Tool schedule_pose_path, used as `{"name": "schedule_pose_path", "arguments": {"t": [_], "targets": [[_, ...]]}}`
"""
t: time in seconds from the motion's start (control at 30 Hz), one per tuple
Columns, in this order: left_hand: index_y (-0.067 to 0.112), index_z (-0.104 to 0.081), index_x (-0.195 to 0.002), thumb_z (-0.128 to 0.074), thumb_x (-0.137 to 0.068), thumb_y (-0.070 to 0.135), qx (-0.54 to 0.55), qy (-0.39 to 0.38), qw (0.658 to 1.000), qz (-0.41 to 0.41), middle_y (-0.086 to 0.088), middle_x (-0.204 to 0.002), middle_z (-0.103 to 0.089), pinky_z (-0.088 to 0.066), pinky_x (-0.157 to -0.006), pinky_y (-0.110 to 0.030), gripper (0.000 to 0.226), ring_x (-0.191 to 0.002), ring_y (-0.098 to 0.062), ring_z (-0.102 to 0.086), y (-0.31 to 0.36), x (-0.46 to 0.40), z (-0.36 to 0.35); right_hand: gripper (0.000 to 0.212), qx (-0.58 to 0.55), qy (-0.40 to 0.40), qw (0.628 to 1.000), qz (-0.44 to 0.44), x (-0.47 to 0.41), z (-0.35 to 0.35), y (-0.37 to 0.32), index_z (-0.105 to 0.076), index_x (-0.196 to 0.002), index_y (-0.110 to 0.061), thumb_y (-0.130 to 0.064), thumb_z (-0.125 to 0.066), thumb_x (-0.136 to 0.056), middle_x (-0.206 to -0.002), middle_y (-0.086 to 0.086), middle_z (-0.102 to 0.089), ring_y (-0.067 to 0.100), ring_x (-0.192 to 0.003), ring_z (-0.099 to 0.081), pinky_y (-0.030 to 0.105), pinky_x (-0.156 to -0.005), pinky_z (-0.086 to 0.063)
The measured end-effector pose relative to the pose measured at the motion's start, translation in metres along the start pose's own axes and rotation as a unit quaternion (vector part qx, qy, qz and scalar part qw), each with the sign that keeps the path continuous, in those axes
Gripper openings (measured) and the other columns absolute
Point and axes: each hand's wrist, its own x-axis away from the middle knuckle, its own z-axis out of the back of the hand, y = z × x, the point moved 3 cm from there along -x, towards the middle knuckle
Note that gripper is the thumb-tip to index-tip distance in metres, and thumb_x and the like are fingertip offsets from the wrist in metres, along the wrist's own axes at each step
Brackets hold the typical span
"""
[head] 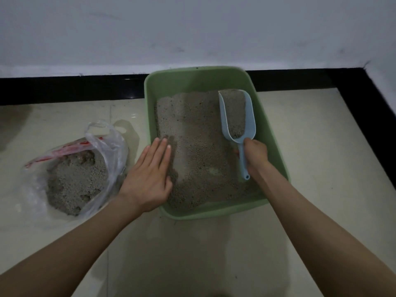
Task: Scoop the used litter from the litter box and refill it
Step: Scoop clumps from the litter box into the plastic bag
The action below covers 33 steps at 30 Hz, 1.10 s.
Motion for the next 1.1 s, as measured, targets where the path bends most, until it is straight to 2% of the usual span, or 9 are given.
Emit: {"name": "schedule_pose_path", "arguments": {"t": [0.1,0.2,0.33,0.4,0.53,0.67,0.83,0.9,1.1], "targets": [[0.004,0.018,-0.14,0.007,-0.075,0.045,0.031,-0.003,0.999,0.036,-0.008,-0.146,0.027,0.016,-0.11,-0.028,0.077,-0.135,-0.016,0.028,0.001,0.005,-0.001,0.031,0.029,0.003,0.999,0.04,0.022,0.012,-0.002,-0.033,-0.063,-0.015,-0.01,-0.041,-0.093,-0.059,0.007,-0.031,0.018,-0.055,-0.03,0.031,-0.058,-0.028],[0.011,0.025,-0.136,0.014,-0.074,0.048,0.053,-0.014,0.997,0.05,-0.006,-0.144,0.032,0.015,-0.11,-0.029,0.073,-0.133,-0.013,0.03,-0.001,0.013,0.001,0.02,0.05,0.001,0.996,0.073,0.04,0.02,0.0,-0.038,-0.072,-0.012,-0.011,-0.042,-0.092,-0.063,0.009,-0.031,0.02,-0.061,-0.033,0.027,-0.053,-0.024],[0.01,0.006,-0.146,0.01,-0.08,0.053,0.094,-0.019,0.994,0.046,-0.005,-0.155,0.012,0.003,-0.117,-0.035,0.079,-0.141,-0.014,0.014,-0.014,0.029,-0.001,0.036,0.094,-0.004,0.99,0.103,0.066,0.024,0.002,-0.029,-0.061,-0.013,-0.012,-0.044,-0.094,-0.058,0.004,-0.026,0.015,-0.05,-0.039,0.023,-0.047,-0.029],[0.006,-0.013,-0.147,-0.002,-0.085,0.05,0.113,-0.001,0.991,0.066,-0.009,-0.156,-0.009,-0.008,-0.117,-0.04,0.076,-0.144,-0.021,-0.005,-0.026,0.045,0.0,0.032,0.122,-0.021,0.984,0.125,0.08,0.019,-0.002,-0.037,-0.063,-0.009,-0.012,-0.044,-0.094,-0.061,0.007,-0.035,0.016,-0.051,-0.045,0.022,-0.046,-0.03],[0.004,-0.048,-0.131,-0.033,-0.083,0.031,0.129,0.048,0.985,0.108,-0.018,-0.128,-0.052,-0.044,-0.094,-0.046,0.056,-0.116,-0.035,-0.052,-0.054,0.094,-0.006,0.026,0.162,-0.076,0.973,0.145,0.106,-0.005,-0.012,-0.058,-0.079,0.002,-0.015,-0.045,-0.094,-0.063,0.012,-0.052,0.0,-0.038,-0.051,0.024,-0.052,-0.038],[0.009,-0.055,-0.12,-0.055,-0.07,0.021,0.094,0.044,0.985,0.14,-0.012,-0.112,-0.06,-0.038,-0.087,-0.036,0.052,-0.099,-0.031,-0.055,-0.079,0.137,-0.02,0.026,0.157,-0.159,0.965,0.14,0.133,-0.035,-0.022,-0.06,-0.083,0.001,-0.015,-0.045,-0.096,-0.068,0.015,-0.052,-0.002,-0.034,-0.048,0.011,-0.038,-0.037],[0.008,-0.065,-0.096,-0.059,-0.065,0.018,0.03,0.049,0.979,0.197,-0.014,-0.088,-0.063,-0.032,-0.086,-0.04,0.033,-0.082,-0.034,-0.057,-0.116,0.168,-0.036,0.034,0.295,-0.216,0.915,0.173,0.164,-0.074,-0.037,-0.057,-0.092,0.014,-0.017,-0.043,-0.097,-0.078,0.027,-0.05,-0.004,-0.034,-0.046,0.006,-0.037,-0.034],[0.008,-0.067,-0.085,-0.056,-0.061,0.019,0.013,0.032,0.976,0.214,-0.015,-0.078,-0.061,-0.033,-0.088,-0.045,0.028,-0.077,-0.035,-0.059,-0.126,0.172,-0.036,0.036,0.341,-0.234,0.891,0.187,0.171,-0.091,-0.042,-0.058,-0.097,0.016,-0.017,-0.044,-0.097,-0.071,0.02,-0.051,-0.003,-0.033,-0.047,0.007,-0.037,-0.035],[0.011,-0.065,-0.058,-0.061,-0.06,0.013,-0.03,0.017,0.979,0.202,-0.008,-0.057,-0.055,-0.033,-0.08,-0.038,0.006,-0.063,-0.03,-0.053,-0.137,0.173,-0.033,0.043,0.509,-0.269,0.78,0.247,0.197,-0.156,-0.062,-0.053,-0.061,-0.01,-0.03,-0.044,-0.097,-0.05,0.005,-0.054,0.013,-0.042,-0.054,0.022,-0.048,-0.044]]}}
